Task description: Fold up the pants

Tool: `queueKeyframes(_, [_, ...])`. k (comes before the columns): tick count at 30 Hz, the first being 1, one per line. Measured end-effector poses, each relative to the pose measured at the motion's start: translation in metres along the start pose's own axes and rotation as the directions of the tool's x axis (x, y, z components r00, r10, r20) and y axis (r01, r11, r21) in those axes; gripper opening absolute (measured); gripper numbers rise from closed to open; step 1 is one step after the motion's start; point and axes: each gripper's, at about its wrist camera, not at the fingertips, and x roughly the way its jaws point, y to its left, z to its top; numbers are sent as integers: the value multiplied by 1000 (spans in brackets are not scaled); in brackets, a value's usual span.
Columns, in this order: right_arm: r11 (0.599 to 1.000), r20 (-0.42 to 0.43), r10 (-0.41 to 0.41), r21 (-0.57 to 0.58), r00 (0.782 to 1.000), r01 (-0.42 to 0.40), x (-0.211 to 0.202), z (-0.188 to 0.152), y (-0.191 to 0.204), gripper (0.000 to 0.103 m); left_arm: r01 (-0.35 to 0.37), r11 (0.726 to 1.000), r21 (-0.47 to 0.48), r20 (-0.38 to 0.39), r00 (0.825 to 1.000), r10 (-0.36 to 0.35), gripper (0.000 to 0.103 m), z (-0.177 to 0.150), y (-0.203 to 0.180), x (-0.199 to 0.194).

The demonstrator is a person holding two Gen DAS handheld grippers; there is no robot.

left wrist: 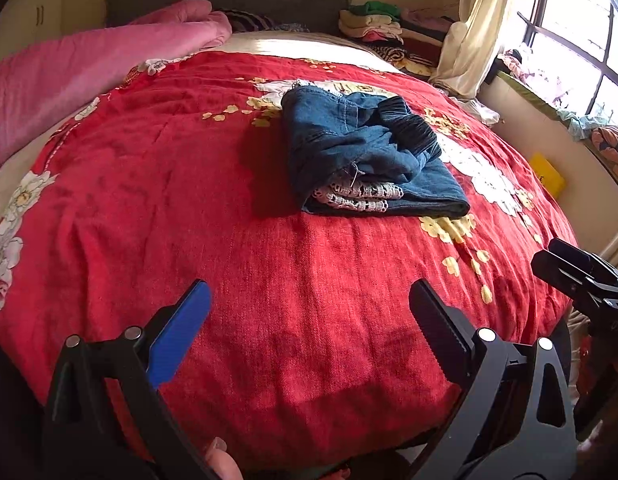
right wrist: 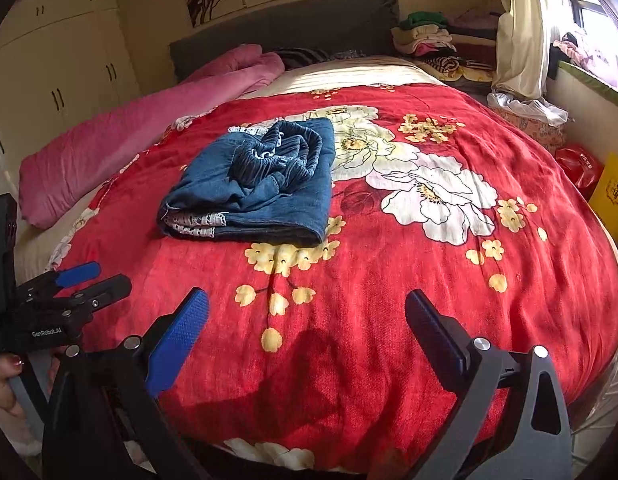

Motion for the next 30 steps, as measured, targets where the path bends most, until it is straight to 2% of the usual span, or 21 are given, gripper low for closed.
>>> queueKeyframes(30, [1000, -8, -15, 4, 1000, 15, -3, 2, -2, 98, -7, 1000, -9, -10, 1000, 7, 93, 0, 2, 0])
